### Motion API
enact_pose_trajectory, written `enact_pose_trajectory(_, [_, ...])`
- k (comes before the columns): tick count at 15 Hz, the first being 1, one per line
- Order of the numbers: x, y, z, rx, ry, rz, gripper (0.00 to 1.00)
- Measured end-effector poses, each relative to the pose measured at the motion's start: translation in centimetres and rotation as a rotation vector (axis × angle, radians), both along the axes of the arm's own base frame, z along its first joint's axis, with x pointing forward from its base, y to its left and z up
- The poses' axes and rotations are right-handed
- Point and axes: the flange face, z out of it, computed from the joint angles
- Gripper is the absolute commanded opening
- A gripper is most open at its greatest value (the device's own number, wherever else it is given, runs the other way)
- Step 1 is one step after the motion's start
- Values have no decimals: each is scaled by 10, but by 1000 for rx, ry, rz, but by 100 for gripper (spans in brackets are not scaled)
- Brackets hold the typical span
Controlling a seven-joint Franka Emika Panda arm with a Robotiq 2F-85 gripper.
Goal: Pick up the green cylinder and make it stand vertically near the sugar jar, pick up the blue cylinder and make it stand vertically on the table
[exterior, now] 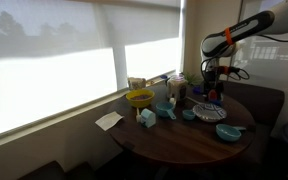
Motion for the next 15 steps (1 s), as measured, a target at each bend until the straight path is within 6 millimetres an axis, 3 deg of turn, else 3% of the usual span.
enact_pose_trajectory(4, [5,4,-1,5,24,-7,91])
enact_pose_trajectory(8, [6,5,-5,7,53,-19,96])
enact_pose_trajectory(10, [7,5,-8,9,65,-21,88])
enact_pose_trajectory(12, [7,5,-10,9,71,-23,72])
enact_pose_trajectory(15, [8,5,-13,9,77,-25,57])
